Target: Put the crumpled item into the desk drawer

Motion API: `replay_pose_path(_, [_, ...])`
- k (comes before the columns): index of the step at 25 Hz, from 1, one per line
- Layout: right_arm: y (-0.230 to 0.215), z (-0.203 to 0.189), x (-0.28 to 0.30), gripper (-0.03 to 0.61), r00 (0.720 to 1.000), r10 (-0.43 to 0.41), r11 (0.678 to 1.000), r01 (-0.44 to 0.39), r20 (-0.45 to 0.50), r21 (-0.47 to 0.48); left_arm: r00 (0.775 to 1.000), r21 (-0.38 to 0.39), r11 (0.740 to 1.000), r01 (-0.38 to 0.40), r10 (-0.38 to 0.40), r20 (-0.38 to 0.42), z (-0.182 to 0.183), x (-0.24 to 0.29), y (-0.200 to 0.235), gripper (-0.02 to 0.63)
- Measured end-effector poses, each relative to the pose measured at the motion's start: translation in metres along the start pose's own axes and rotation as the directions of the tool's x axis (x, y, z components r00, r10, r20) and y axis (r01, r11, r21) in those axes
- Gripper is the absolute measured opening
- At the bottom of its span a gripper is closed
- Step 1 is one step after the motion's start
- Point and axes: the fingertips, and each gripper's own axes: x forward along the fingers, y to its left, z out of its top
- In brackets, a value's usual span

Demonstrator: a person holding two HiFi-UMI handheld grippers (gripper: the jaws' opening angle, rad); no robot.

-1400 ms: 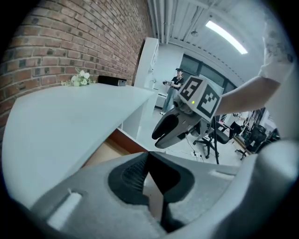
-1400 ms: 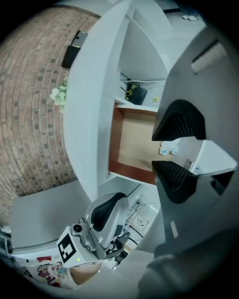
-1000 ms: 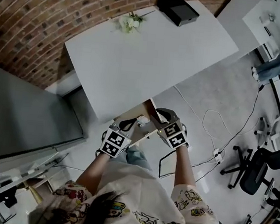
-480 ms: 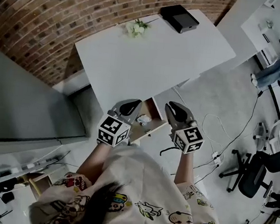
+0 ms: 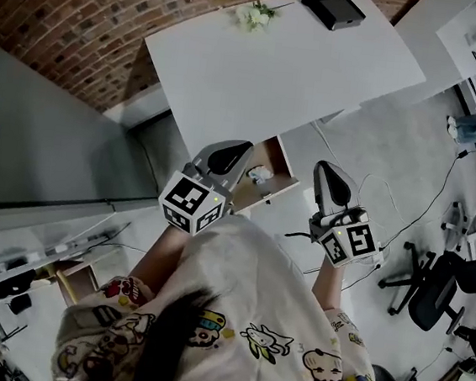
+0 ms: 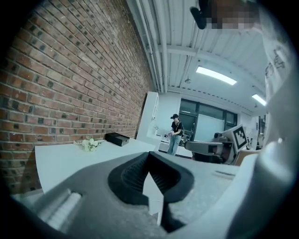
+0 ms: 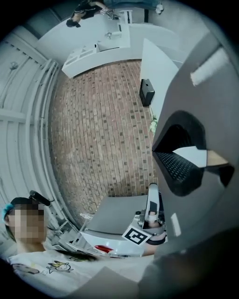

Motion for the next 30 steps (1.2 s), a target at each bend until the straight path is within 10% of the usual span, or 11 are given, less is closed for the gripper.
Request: replay_pose_path(30, [0.014,-0.022,0.002,0.009,0.996,-0.068,0.998,0.068,-0.054,0.011,0.999,-0.03,0.999,-0.04,0.04,0.005,-0.013,-0.023,0.017,-0.002])
